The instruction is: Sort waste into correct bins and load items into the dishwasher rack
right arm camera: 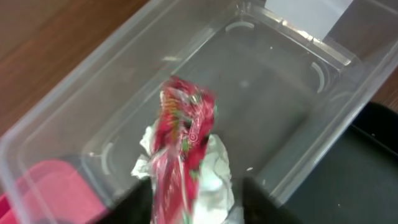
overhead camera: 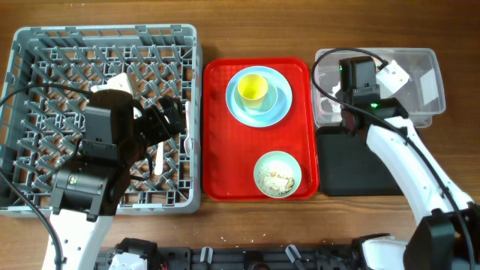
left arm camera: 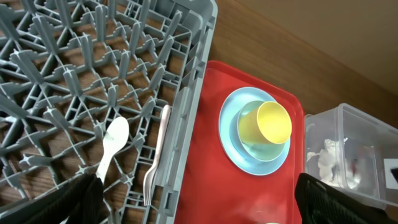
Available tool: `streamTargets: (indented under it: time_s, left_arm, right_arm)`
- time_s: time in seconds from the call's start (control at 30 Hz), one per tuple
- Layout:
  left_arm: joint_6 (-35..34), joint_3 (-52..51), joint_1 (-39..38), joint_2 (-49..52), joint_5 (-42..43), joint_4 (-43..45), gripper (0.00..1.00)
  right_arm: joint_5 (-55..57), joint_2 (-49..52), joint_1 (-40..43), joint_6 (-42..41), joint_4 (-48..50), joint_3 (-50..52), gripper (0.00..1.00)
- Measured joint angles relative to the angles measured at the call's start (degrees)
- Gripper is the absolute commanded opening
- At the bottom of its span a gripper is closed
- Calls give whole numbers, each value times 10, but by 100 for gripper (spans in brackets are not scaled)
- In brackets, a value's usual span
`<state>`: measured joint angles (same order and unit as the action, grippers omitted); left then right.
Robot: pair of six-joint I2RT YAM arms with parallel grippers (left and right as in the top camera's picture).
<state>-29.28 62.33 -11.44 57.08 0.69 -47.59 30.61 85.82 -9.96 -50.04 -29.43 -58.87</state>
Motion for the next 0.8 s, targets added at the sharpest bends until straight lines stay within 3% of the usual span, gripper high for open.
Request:
streamTargets:
  time_s: [0.2,0.23,0.37,0.4,0.47,0.53,0.63,0.8]
  left_arm:
    - [0,0,0,0,0,0,100]
    - [0,0,0,0,0,0,100]
    - [0,0,0,0,0,0,100]
    - [0,0,0,0,0,0,100]
    - [0,0,0,0,0,0,100]
    - [0,0,0,0,0,0,100]
    - [0,0,0,0,0,0,100]
    - [0,0,0,0,0,0,100]
  right_arm:
    - [-33,-21,11,118,9,-3,98]
    - [-54,-30,11,140,-9,-7,92]
    - [-266,-153,12,273,-132,-27,50]
    - [-334,-197,11,299,-172,-32,32]
    - [-415,-238,11,316,-220,-38,6]
    - [-508,-255,7,341,-292,-40,4]
    - [-555,-250,-28,363,-339,-40,4]
    - [-558,-231,-134,358,-290,-14,4]
